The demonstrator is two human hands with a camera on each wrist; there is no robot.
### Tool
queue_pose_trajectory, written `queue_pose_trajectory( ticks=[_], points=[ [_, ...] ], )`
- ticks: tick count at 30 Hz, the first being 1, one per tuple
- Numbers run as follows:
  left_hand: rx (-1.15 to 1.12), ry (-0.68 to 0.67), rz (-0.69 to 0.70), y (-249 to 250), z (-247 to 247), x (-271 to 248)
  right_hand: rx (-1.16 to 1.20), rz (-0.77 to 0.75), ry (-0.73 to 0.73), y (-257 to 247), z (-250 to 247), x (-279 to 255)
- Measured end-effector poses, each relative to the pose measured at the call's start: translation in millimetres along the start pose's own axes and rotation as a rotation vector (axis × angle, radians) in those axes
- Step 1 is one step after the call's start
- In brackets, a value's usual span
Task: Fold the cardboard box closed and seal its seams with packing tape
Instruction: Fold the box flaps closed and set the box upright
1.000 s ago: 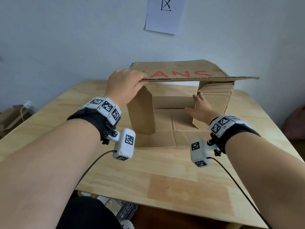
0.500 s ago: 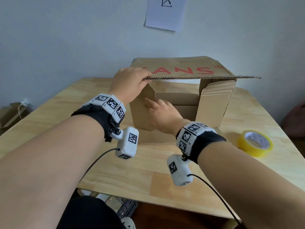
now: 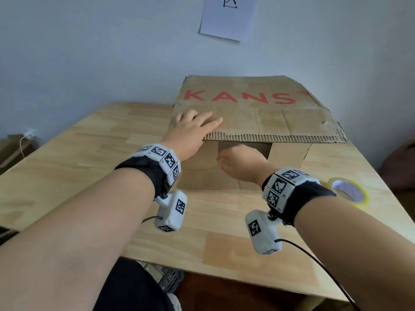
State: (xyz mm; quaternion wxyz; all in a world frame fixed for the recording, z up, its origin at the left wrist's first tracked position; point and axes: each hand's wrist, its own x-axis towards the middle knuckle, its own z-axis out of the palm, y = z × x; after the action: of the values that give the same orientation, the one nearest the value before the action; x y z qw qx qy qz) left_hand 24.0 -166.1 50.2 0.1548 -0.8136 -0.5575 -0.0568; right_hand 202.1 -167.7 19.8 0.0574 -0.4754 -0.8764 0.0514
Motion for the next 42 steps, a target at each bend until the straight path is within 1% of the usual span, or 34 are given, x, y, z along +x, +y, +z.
queue_pose_trajectory(
  ticks=[2,4,7,9,11,14,15,16,20,23,24,27,28,29,31,32,33,35,37,39,42],
  points=[
    [0.01,-0.016,-0.016,6,9,-2,-0.074,-0.054,0.048,7,-10,-22],
    [0.011,-0.053,-0.018,11,15,-1,-0.105,-0.064,0.117,16,-19,-39],
    [-0.013,-0.081,-0.022,17,17,3,-0.087,0.034,0.26,32,-27,-54],
    [-0.024,-0.09,-0.022,20,16,6,-0.077,0.095,0.324,39,-30,-59],
    [-0.036,-0.094,-0.022,20,13,9,-0.068,0.13,0.383,43,-28,-61],
    [-0.031,-0.107,-0.012,16,12,11,-0.06,0.147,0.534,45,-22,-55],
    [-0.024,-0.102,-0.012,14,13,10,-0.077,0.149,0.56,45,-23,-52],
    [-0.013,-0.094,-0.013,12,16,7,-0.099,0.158,0.548,47,-23,-48],
    [0.054,-0.052,-0.025,7,35,-7,-0.183,0.292,0.308,67,-31,-33],
    [0.115,-0.093,-0.005,6,40,-8,-0.187,0.365,0.187,83,-35,-25],
    [0.112,-0.088,-0.001,6,36,-4,-0.185,0.38,0.158,87,-37,-22],
    [0.024,0.058,-0.087,7,17,21,-0.172,0.365,0.101,96,-47,-8],
    [0.019,0.082,-0.124,7,11,34,-0.179,0.349,0.094,99,-50,-3],
    [0.027,0.059,-0.153,6,6,46,-0.194,0.331,0.095,101,-53,1],
    [0.02,-0.065,-0.172,4,2,65,-0.256,0.3,0.118,105,-57,7],
    [-0.004,-0.106,-0.17,2,3,71,-0.305,0.29,0.136,107,-58,8],
    [-0.032,-0.105,-0.17,0,6,74,-0.353,0.288,0.148,109,-59,9],
    [-0.055,-0.01,-0.178,-3,16,74,-0.374,0.318,0.16,113,-56,12],
    [-0.04,0.072,-0.178,-3,28,72,-0.289,0.357,0.201,117,-47,16],
    [-0.02,0.119,-0.165,-3,36,72,-0.259,0.359,0.291,120,-36,20],
    [-0.005,0.183,-0.15,-5,42,73,-0.321,0.353,0.384,124,-24,22]
  ],
)
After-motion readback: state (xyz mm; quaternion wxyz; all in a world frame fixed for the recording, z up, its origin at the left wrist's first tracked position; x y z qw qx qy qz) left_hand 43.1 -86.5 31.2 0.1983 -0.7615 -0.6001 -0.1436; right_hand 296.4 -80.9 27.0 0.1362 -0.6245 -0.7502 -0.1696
